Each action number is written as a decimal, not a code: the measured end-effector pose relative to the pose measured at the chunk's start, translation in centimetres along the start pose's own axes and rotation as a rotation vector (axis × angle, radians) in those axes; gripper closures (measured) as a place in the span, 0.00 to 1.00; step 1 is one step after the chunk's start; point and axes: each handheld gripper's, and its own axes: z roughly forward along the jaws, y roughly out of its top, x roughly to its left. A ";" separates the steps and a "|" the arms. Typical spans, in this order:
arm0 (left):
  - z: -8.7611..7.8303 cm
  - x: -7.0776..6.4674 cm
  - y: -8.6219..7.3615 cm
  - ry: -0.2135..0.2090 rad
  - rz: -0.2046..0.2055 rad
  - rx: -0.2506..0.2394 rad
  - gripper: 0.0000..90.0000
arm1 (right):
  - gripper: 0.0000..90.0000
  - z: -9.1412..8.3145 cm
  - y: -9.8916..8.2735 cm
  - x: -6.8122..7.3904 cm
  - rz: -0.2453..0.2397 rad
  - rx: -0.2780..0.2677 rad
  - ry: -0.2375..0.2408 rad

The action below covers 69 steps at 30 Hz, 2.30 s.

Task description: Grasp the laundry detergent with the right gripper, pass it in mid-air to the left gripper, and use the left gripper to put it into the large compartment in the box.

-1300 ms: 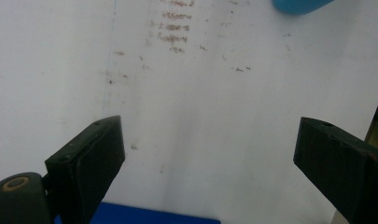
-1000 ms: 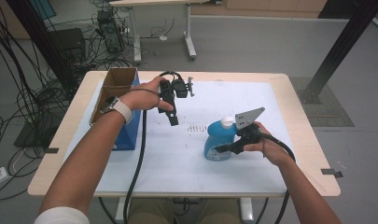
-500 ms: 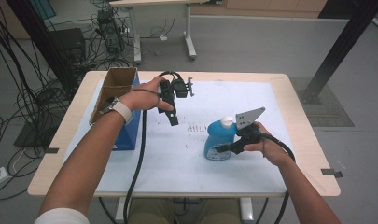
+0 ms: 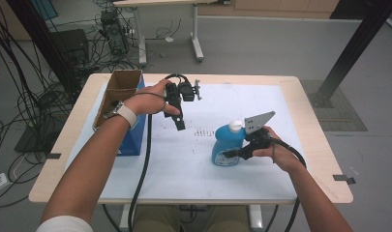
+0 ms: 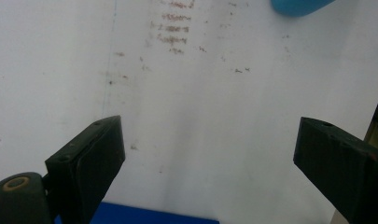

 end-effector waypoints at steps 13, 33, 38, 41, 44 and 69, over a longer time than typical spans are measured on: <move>0.1 0.0 0.0 0.000 -0.001 0.000 0.10 | 0.47 0.0 0.0 0.0 0.002 -0.001 0.000; -0.1 0.1 -0.1 0.001 -0.002 -0.003 0.10 | 0.47 0.0 0.0 0.1 0.002 -0.003 -0.001; 0.0 0.1 -0.2 0.000 -0.004 -0.001 0.10 | 0.47 0.0 0.0 0.1 0.004 -0.004 -0.002; 0.0 0.1 -0.1 0.000 -0.003 0.001 0.10 | 0.47 0.0 0.0 0.1 0.005 -0.005 -0.002; 0.0 0.1 -0.1 0.001 -0.003 0.001 0.10 | 0.47 0.0 -0.1 0.0 0.000 -0.003 -0.003; -0.5 -0.1 -0.5 0.008 -0.004 -0.009 0.10 | 0.48 0.1 0.0 0.3 -0.012 -0.009 -0.022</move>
